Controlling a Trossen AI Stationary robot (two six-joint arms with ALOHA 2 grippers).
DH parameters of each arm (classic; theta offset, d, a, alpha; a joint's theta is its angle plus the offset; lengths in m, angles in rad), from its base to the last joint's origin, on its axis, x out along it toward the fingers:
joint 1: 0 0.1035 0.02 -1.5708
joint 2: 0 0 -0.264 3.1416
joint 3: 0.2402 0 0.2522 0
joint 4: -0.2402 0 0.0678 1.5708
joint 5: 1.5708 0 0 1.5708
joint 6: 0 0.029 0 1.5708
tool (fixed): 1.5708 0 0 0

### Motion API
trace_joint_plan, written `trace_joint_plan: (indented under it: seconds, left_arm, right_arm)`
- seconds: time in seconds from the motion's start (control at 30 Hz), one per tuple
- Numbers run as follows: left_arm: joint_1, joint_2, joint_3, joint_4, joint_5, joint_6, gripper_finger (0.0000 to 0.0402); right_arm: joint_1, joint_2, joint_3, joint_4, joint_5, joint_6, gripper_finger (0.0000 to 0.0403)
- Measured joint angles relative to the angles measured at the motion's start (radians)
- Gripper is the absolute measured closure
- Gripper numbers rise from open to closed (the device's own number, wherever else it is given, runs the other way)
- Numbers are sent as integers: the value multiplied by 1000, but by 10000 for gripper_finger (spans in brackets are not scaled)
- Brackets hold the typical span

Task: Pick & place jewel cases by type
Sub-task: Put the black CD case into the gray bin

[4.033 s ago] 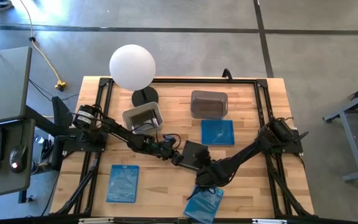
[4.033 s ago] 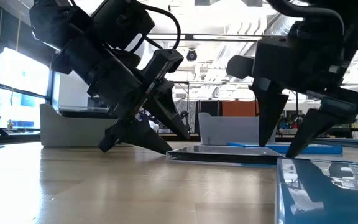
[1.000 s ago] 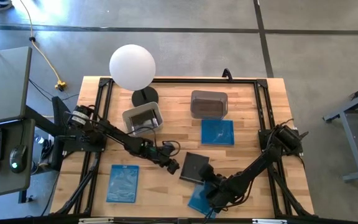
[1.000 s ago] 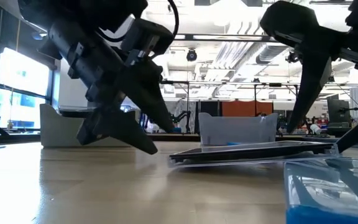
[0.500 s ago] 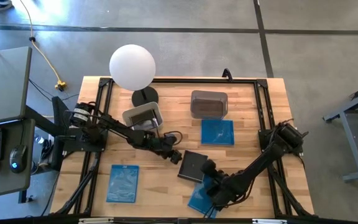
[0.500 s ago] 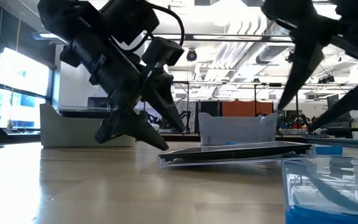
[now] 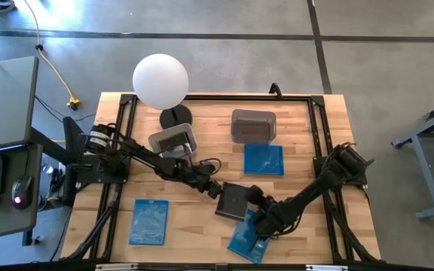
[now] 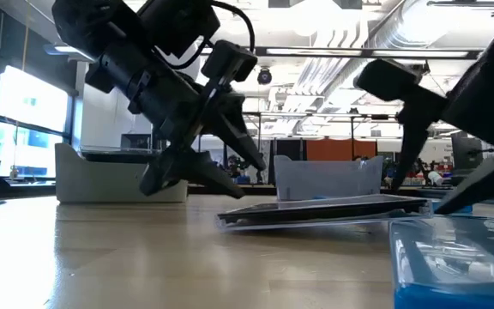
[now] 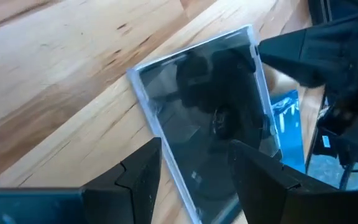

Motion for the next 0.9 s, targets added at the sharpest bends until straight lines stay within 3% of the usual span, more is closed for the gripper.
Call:
trace_joint_plan:
  seconds: [0.33,0.57,0.7,0.9]
  left_arm:
    - [1,104,43,46,77,-52,220]
    - [0,137,138,-25,114,30,220]
    - [0,137,177,-124,107,65,220]
    - [0,136,178,-129,105,79,220]
  right_arm:
    - [-52,-4,-36,133,16,-123,242]
    - [-60,-7,-38,196,-3,-201,242]
    - [-45,-6,-38,211,11,-193,242]
    - [-15,-6,-37,223,11,-99,263]
